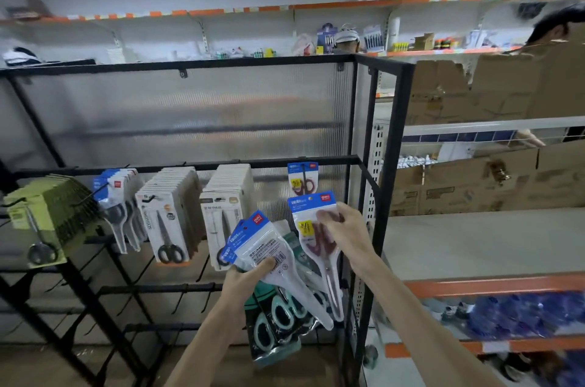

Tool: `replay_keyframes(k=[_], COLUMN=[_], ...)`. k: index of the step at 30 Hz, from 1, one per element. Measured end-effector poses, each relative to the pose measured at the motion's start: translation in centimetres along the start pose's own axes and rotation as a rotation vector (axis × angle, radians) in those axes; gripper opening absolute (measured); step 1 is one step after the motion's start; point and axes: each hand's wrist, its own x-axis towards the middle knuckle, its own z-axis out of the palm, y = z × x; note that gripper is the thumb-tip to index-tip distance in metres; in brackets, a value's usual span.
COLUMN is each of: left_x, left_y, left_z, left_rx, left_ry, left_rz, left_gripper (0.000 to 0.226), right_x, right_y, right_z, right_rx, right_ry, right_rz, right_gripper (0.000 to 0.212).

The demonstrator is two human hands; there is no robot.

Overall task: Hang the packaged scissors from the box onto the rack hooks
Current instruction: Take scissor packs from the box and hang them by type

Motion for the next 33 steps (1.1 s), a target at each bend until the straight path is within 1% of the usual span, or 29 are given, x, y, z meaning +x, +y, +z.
replay_keyframes(k=[2, 5, 7, 10, 13, 16, 19, 22, 26, 28, 31, 33], left_x=[0.3, 1.1, 1.7, 2.6, 3.2, 4.4, 5.2, 6.1, 7.3, 7.8, 8.7, 9.3], left_y=[-0.2, -0.4, -0.3, -0.1, 0.2, 0.0, 0.1, 0.4, 0.5, 0.4, 0.3, 0.4], left_z=[-0.7, -1.3, -1.3, -1.1, -0.6, -0.6, -0.3, 0.1, 0.1, 0.1, 0.5, 0.9], left_rx=[0.007, 0.043, 0.072, 0.077, 0.064, 0.068, 0.088, 0.100, 0.086, 0.092, 0.058, 0.037], left_ry=[0.011, 0.012, 0.018, 0.026, 0.044, 0.033, 0.014, -0.013, -0.050, -0.087, -0.095, -0.101], left_rz=[-0.005, -0.009, -0.009, 0.005, -0.009, -0.015, -0.003, 0.015, 0.028, 0.029, 0.021, 0.000], left_gripper=[0.034, 0.036, 0.036, 0.032, 0.027, 0.028, 0.022, 0.019, 0.021, 0.024, 0.032, 0.030], right_x=[0.7, 2.0, 2.9, 4.2, 5.1, 5.6, 5.9, 7.1, 10.3, 12.1, 14.9, 16.7], right_y=[-0.3, -0.3, -0.1, 0.4, 1.0, 1.4, 2.2, 2.6, 2.8, 2.7, 2.5, 2.5], right_z=[0.6, 1.6, 2.2, 2.8, 3.1, 3.2, 3.2, 3.5, 4.4, 4.5, 4.9, 5.3], right_rx=[-0.034, -0.083, -0.091, -0.077, -0.100, -0.075, -0.078, -0.104, -0.174, -0.201, -0.226, -0.224], right_ry=[0.034, 0.078, 0.096, 0.116, 0.111, 0.121, 0.167, 0.184, 0.249, 0.251, 0.257, 0.262], right_rz=[-0.030, -0.053, -0.049, -0.022, -0.037, -0.061, -0.082, -0.067, -0.018, 0.002, 0.025, 0.031], right_gripper=[0.016, 0.013, 0.015, 0.020, 0.022, 0.018, 0.014, 0.015, 0.025, 0.035, 0.045, 0.051])
